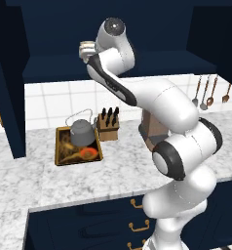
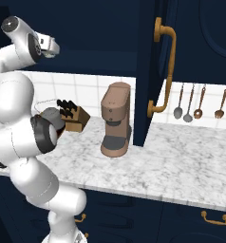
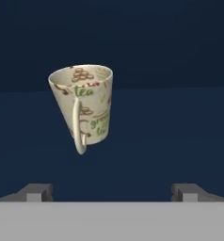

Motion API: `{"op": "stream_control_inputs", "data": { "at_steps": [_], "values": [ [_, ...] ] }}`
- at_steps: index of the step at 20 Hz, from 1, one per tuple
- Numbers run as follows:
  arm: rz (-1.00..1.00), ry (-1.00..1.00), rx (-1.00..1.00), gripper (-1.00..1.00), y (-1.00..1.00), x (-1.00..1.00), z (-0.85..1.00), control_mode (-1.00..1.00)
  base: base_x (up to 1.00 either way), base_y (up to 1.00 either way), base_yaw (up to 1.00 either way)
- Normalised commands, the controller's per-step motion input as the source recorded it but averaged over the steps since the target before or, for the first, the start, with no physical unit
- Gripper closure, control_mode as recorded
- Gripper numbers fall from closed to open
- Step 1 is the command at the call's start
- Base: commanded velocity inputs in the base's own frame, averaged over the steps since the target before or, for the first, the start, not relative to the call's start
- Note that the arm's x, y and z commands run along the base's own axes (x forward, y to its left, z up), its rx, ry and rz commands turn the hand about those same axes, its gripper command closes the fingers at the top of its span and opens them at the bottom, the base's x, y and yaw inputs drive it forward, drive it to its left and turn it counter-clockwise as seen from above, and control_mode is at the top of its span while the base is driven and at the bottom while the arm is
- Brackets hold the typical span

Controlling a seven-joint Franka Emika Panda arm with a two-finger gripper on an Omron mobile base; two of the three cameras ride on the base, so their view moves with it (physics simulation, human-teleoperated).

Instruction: Pick the kettle from the counter and place it on the tray. Then pick the mug from the cabinet and place it on the tray. Then close the cabinet doors.

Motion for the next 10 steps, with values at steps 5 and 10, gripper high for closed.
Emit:
{"op": "stream_control_inputs", "data": {
  "at_steps": [5, 10],
  "values": [
    [0.0, 0.01, -0.07, -1.0, 0.05, 0.03, -0.11, -1.0, 0.0, 0.0, 0.0],
    [0.0, 0.0, -0.04, -1.0, 0.08, 0.24, -0.25, -1.0, 0.0, 0.0, 0.0]
  ]
}}
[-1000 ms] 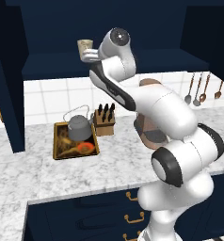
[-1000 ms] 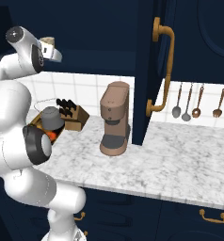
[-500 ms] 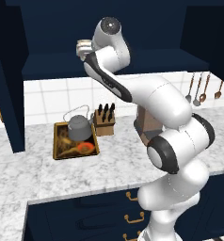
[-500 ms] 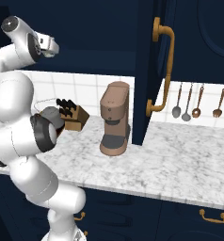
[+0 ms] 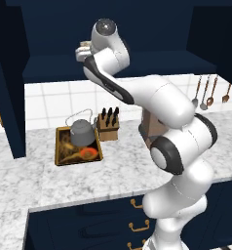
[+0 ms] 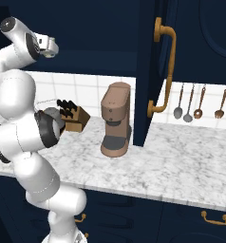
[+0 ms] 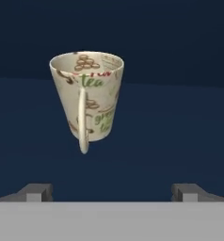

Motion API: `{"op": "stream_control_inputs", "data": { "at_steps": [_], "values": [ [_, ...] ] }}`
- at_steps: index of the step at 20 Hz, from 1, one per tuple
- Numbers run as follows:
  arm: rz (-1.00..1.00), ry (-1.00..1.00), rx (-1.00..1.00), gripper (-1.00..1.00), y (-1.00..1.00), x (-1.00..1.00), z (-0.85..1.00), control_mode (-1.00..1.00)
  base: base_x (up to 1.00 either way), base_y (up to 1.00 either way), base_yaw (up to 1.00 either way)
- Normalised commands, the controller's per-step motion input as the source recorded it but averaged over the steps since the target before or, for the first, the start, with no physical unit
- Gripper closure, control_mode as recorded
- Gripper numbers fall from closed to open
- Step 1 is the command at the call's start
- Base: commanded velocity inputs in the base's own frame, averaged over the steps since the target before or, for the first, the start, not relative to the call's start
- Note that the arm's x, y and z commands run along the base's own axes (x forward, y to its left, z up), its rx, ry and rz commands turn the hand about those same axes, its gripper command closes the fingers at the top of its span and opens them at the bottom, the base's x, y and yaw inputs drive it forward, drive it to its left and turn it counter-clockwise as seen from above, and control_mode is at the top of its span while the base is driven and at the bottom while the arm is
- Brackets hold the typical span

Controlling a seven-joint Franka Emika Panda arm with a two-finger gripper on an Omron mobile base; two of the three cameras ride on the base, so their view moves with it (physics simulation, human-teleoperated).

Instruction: Pick the kettle from the counter and place it on the tray. Then pick the mug from the cabinet and place it on the tray. Then close the cabinet doors.

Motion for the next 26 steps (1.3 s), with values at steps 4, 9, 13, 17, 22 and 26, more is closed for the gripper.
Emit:
{"op": "stream_control_inputs", "data": {
  "at_steps": [4, 9, 13, 17, 22, 26],
  "values": [
    [0.0, 0.0, -0.01, -1.0, 0.17, 0.23, 0.0, -1.0, 0.0, 0.0, 0.0],
    [0.0, 0.03, -0.03, -1.0, 0.18, 0.21, 0.0, -1.0, 0.0, 0.0, 0.0],
    [-0.01, 0.01, -0.01, -1.0, 0.1, 0.13, 0.0, -1.0, 0.0, 0.0, 0.0],
    [-0.02, 0.0, 0.0, -1.0, 0.08, 0.3, 0.0, -1.0, 0.0, 0.0, 0.0],
    [-0.02, 0.0, 0.0, -1.0, 0.12, 0.33, -0.03, -1.0, 0.0, 0.0, 0.0],
    [-0.05, 0.0, 0.0, -1.0, 0.11, 0.18, 0.0, -1.0, 0.0, 0.0, 0.0]
  ]
}}
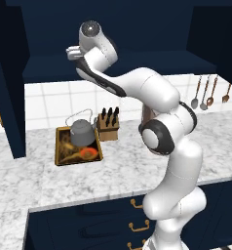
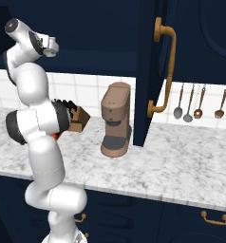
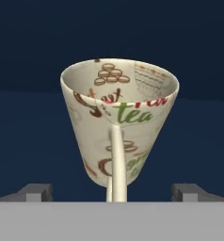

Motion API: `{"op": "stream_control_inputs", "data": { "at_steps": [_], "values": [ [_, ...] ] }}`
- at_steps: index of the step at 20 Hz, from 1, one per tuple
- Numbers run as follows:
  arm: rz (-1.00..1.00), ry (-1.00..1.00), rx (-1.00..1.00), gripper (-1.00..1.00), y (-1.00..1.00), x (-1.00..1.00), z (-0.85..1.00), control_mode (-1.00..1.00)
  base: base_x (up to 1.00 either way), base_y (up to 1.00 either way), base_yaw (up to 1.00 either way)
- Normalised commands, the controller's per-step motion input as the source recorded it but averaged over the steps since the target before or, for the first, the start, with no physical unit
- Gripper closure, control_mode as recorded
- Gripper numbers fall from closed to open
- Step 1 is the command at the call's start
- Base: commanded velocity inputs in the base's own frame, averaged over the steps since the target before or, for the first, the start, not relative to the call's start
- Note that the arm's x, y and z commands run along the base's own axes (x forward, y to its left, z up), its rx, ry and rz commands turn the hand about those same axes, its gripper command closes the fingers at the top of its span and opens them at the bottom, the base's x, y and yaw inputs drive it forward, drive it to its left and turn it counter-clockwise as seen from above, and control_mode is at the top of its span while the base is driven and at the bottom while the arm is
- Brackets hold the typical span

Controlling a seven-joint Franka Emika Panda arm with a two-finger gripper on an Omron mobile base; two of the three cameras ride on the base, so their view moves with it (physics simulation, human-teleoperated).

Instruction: Pick the kettle from the counter and place it on the tray. Then pick the mug from the cabinet and place it on the tray. Then close the cabinet doors.

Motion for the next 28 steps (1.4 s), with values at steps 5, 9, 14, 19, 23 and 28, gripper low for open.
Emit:
{"op": "stream_control_inputs", "data": {
  "at_steps": [5, 9, 14, 19, 23, 28],
  "values": [
    [-0.1, 0.0, 0.0, 1.0, 0.0, 0.0, -0.01, -1.0, 0.0, 0.0, 0.0],
    [-0.11, 0.0, 0.0, 1.0, 0.0, 0.0, -0.11, -1.0, 0.0, 0.0, 0.0],
    [-0.05, -0.05, 0.0, 1.0, -0.02, -0.09, -0.07, -1.0, 0.0, 0.0, 0.0],
    [0.05, -0.04, 0.0, 1.0, -0.34, -0.72, -0.01, -1.0, 0.0, 0.0, 0.0],
    [0.29, -0.01, 0.0, 1.0, -0.4, -1.0, -0.04, -1.0, 0.0, 0.0, 0.0],
    [0.74, -0.01, 0.0, 1.0, -0.17, -0.98, -0.09, -1.0, 0.0, 0.0, 0.0]
  ]
}}
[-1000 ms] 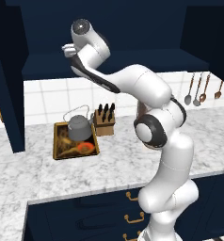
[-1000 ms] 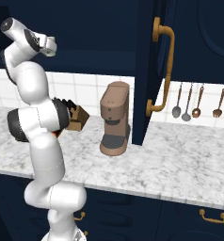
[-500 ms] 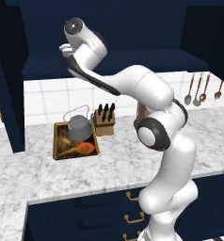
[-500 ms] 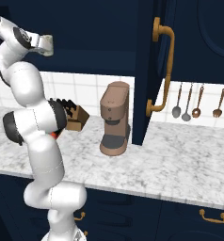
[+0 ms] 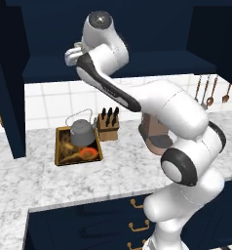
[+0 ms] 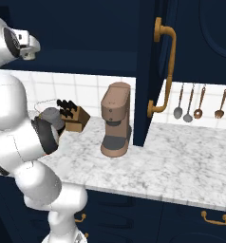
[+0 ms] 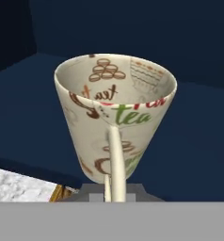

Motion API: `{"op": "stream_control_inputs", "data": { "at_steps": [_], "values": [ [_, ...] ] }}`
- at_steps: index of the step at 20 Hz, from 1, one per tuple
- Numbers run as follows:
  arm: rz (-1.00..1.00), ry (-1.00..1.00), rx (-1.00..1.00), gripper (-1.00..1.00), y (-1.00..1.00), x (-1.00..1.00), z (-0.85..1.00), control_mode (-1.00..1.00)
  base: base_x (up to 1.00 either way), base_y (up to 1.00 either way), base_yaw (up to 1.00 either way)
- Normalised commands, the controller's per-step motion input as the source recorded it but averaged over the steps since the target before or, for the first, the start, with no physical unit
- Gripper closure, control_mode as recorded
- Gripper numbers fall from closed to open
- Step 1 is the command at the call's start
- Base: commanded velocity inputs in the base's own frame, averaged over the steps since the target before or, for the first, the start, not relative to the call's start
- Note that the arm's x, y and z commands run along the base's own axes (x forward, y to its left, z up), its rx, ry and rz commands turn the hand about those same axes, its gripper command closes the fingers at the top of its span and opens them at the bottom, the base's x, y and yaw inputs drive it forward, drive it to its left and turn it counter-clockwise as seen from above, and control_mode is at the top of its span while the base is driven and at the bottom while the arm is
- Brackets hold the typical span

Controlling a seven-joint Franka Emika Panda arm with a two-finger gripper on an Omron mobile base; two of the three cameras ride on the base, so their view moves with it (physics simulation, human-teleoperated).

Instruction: Pick the kettle from the counter and place it on the tray. Then pick the mug from the cabinet and place it on the tray. Then close the cabinet doors.

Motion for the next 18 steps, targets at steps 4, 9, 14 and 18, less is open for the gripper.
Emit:
{"op": "stream_control_inputs", "data": {
  "at_steps": [4, 9, 14, 18],
  "values": [
    [0.92, 0.01, 0.0, 1.0, -0.14, -0.82, -0.45, -1.0, 0.0, 0.0, 0.0],
    [0.54, 0.0, 0.0, 1.0, -0.61, -0.46, -0.38, -1.0, 0.0, 0.0, 0.0],
    [0.13, -0.05, 0.01, 1.0, -0.25, -0.07, -0.88, -1.0, 0.0, 0.0, 0.0],
    [0.18, -0.06, 0.11, 1.0, 0.0, 0.01, -1.0, -1.0, 0.0, 0.0, 0.0]
  ]
}}
